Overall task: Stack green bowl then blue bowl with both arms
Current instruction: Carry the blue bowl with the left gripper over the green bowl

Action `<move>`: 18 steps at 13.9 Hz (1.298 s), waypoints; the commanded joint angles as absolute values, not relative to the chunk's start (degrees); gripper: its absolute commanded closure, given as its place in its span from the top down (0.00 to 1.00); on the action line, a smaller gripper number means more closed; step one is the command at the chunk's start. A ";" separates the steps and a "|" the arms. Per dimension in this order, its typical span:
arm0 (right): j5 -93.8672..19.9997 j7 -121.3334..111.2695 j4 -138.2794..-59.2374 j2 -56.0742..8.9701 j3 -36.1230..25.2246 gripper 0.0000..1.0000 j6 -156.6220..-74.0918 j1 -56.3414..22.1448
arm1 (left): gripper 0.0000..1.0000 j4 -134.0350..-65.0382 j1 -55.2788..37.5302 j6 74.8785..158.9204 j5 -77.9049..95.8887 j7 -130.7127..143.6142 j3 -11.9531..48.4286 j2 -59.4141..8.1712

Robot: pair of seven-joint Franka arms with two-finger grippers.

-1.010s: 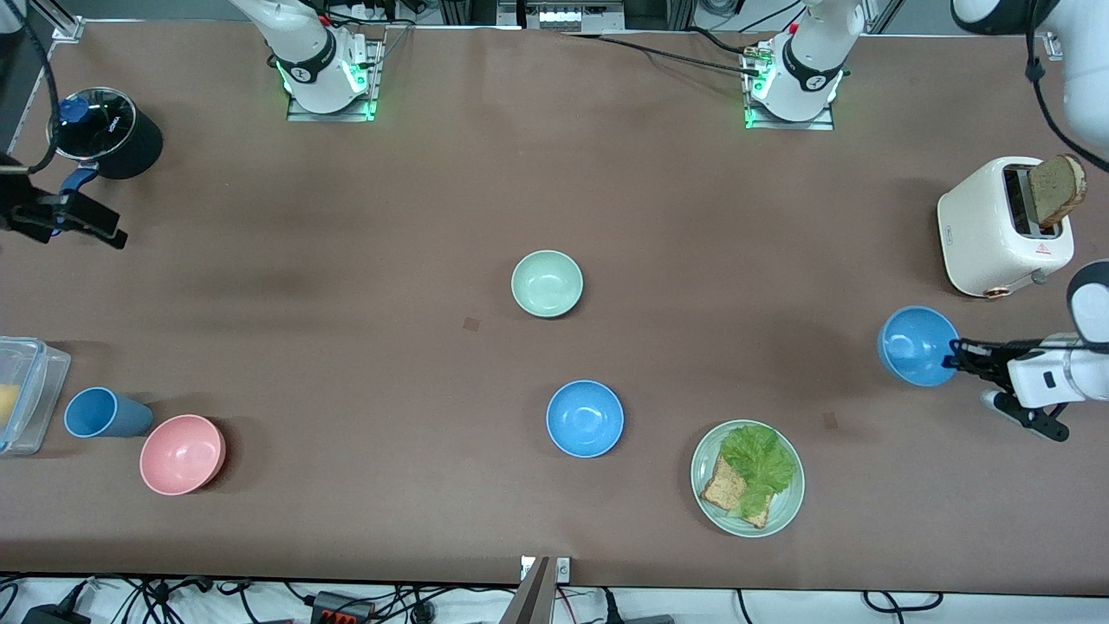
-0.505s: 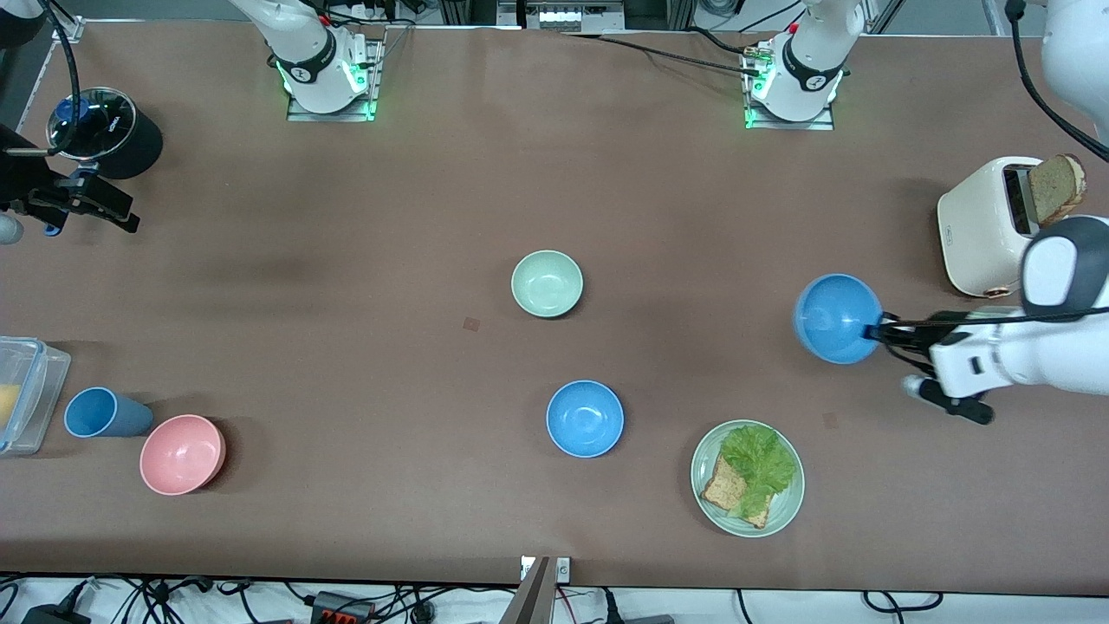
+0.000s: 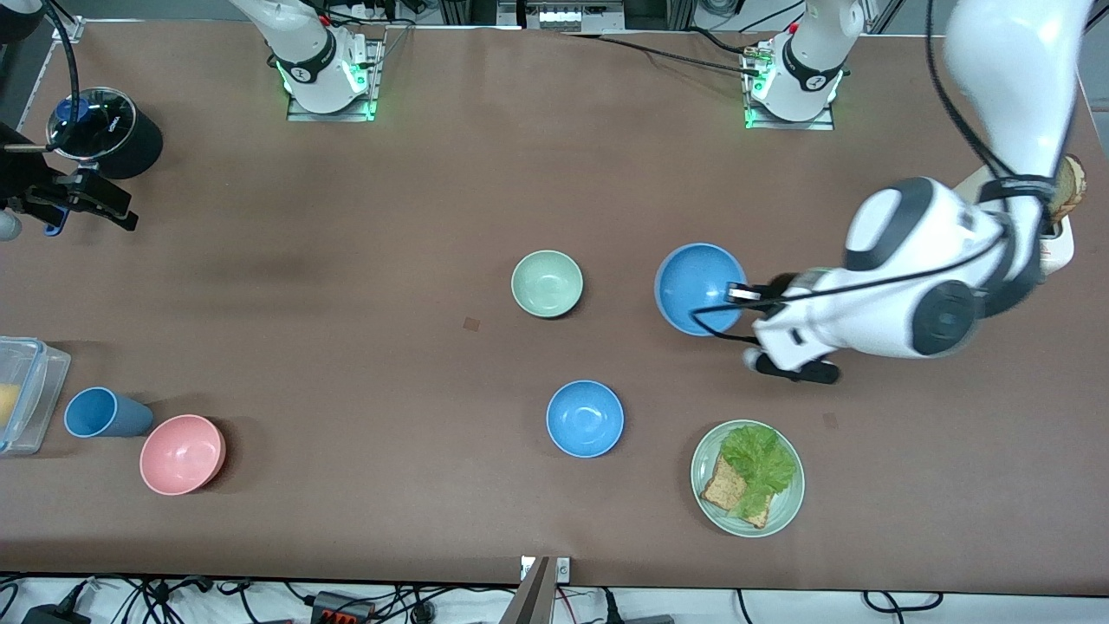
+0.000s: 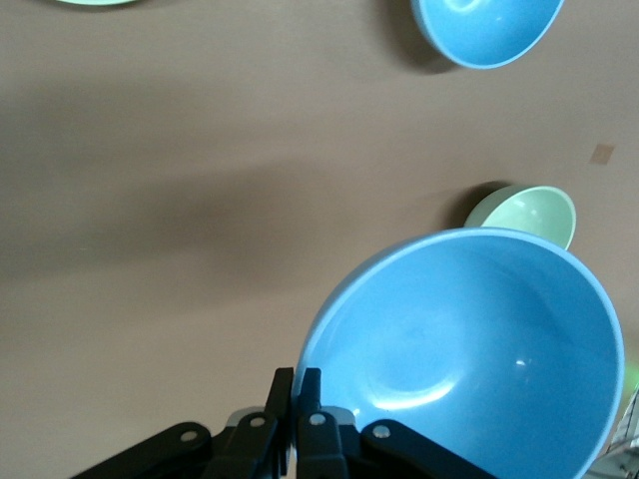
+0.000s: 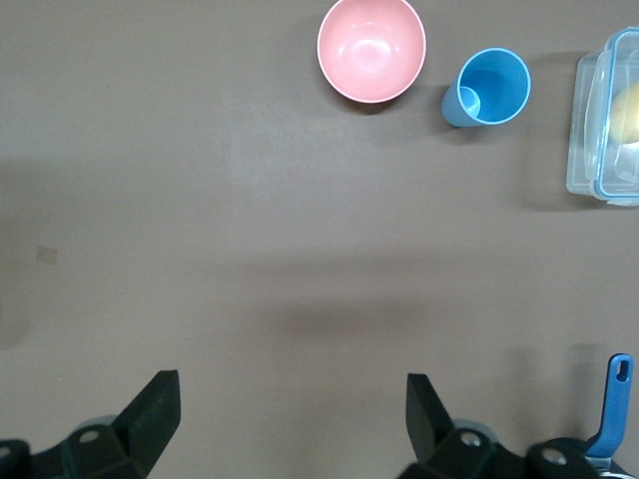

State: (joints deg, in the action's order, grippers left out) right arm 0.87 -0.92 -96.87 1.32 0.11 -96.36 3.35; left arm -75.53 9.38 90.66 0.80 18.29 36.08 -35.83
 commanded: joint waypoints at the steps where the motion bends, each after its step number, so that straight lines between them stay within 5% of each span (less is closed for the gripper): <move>1: 1.32 -1.32 -98.44 3.16 -0.09 1.00 -96.94 3.08 | 0.00 -76.03 7.31 92.28 0.62 23.09 35.60 -35.86; 7: 1.32 -1.23 -98.61 3.43 -0.09 1.00 -96.86 3.08 | 0.00 -77.60 -3.23 103.24 -0.88 49.79 35.60 -36.56; 12: 1.41 -1.41 -98.53 3.52 -0.09 1.00 -97.03 3.08 | 0.00 -87.08 -6.94 118.54 -6.40 62.64 35.42 -37.09; 18: 1.49 -1.76 -98.53 3.52 -0.09 1.00 -97.12 3.08 | 0.00 -97.81 -7.91 124.09 -7.03 67.14 35.60 -31.91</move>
State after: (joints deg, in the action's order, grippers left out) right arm 0.87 -0.92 -96.89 1.92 0.10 -96.36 3.35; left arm -92.75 -7.89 122.59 -6.09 64.75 35.90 -36.95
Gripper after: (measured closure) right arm 0.000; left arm 0.952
